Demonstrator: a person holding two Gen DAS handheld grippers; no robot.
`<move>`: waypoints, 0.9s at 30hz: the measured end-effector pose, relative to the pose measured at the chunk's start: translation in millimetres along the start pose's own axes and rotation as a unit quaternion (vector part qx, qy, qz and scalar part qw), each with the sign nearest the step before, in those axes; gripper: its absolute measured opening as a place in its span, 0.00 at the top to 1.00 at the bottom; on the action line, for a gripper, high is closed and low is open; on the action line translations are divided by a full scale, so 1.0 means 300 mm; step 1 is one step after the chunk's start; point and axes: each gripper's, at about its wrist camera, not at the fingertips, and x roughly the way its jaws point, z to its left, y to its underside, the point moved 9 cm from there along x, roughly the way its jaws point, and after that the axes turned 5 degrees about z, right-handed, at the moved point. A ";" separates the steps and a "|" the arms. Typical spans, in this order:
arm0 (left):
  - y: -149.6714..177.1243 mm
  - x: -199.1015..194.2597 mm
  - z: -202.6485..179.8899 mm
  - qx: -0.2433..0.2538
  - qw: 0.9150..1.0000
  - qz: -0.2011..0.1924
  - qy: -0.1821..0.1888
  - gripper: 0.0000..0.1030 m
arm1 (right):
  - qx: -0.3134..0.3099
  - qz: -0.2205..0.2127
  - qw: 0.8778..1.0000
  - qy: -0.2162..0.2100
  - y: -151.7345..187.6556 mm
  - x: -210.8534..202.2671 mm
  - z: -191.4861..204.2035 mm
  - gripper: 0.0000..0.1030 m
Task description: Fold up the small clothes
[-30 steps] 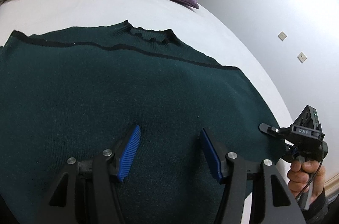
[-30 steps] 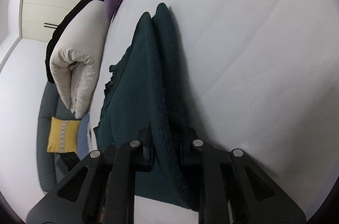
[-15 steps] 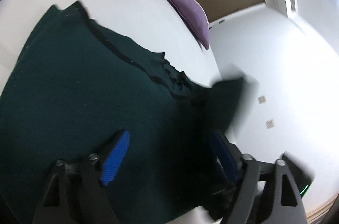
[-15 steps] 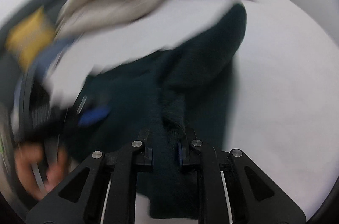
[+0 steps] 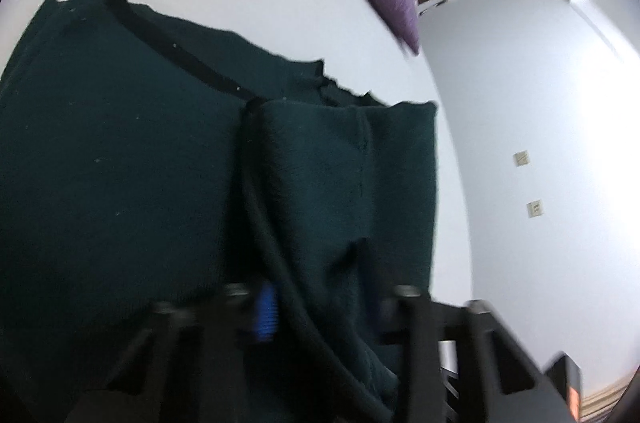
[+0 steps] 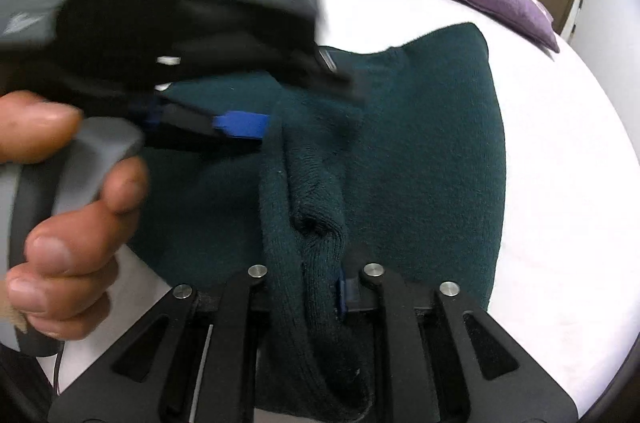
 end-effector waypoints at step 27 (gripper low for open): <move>-0.192 -0.362 0.358 0.011 0.999 -0.014 -0.046 0.88 | 0.059 -0.035 0.989 -0.128 -0.031 0.023 0.049 0.45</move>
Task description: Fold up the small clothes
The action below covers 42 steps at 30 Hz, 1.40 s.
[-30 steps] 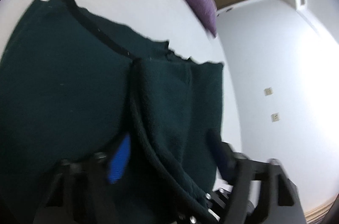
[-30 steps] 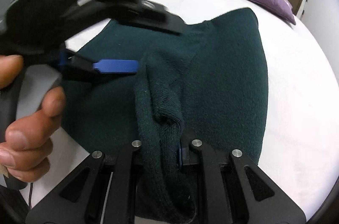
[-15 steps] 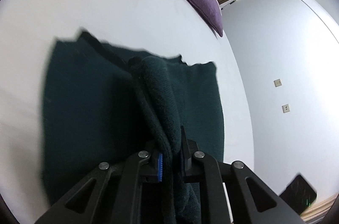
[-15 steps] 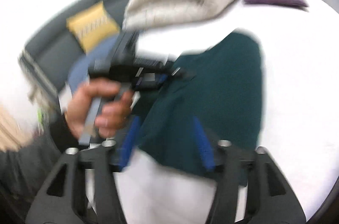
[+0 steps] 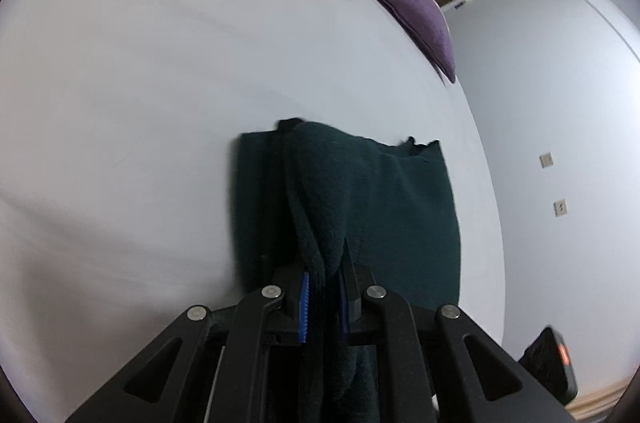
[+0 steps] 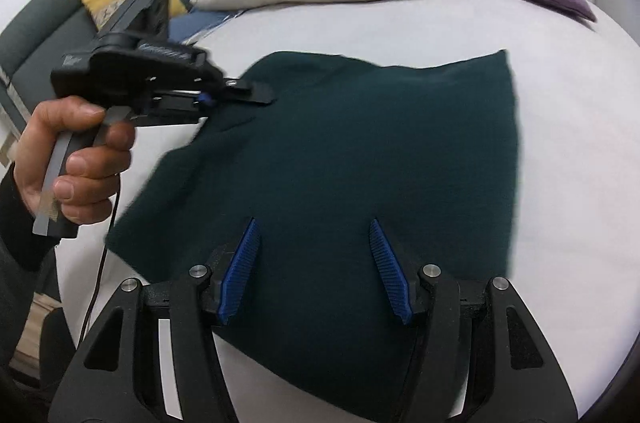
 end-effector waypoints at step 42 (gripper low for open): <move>0.301 0.039 -0.052 0.155 0.968 -0.086 -0.178 0.93 | 0.208 0.007 0.958 -0.199 0.190 0.009 -0.139 0.48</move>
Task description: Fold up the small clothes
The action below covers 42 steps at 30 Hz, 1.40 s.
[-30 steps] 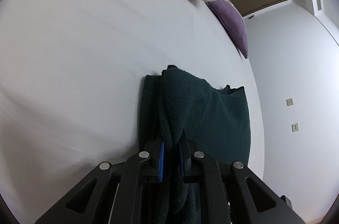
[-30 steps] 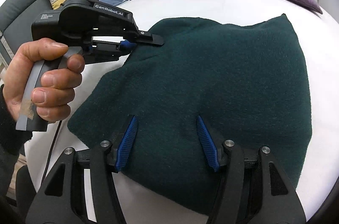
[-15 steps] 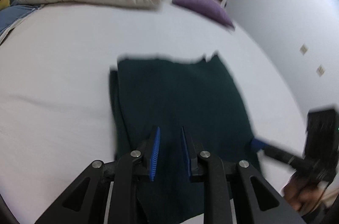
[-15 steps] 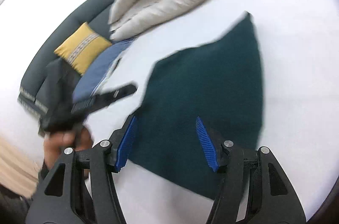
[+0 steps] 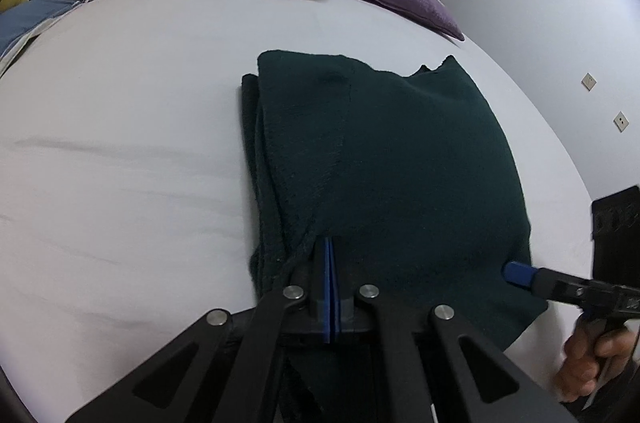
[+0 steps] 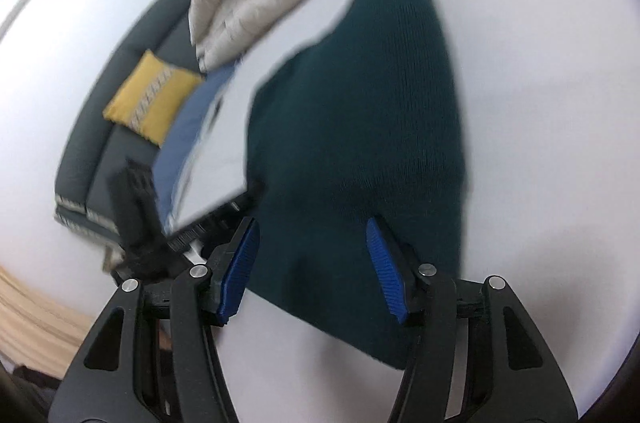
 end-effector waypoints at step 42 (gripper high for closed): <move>-0.331 0.198 -0.016 -0.048 0.996 -0.026 0.077 0.86 | 0.006 -0.005 0.998 -0.062 -0.462 -0.038 0.013 0.60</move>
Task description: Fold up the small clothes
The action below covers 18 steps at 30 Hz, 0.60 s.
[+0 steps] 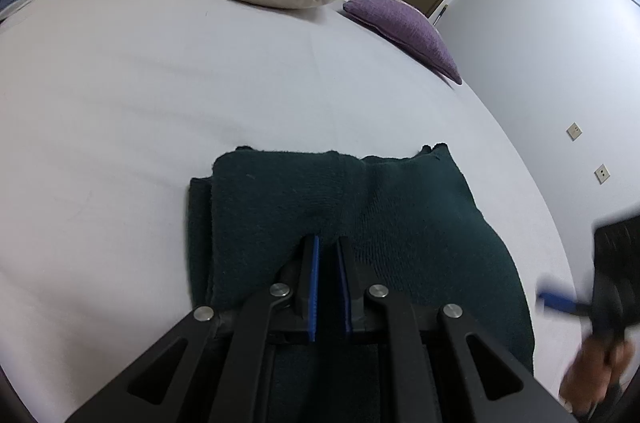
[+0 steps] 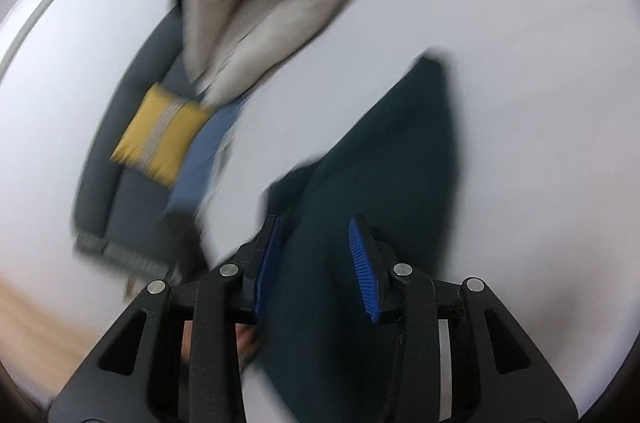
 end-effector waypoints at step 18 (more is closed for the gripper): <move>-0.002 0.006 -0.021 0.036 0.998 -0.017 -0.049 0.86 | -0.028 0.043 0.999 -0.003 0.147 0.046 0.093 0.49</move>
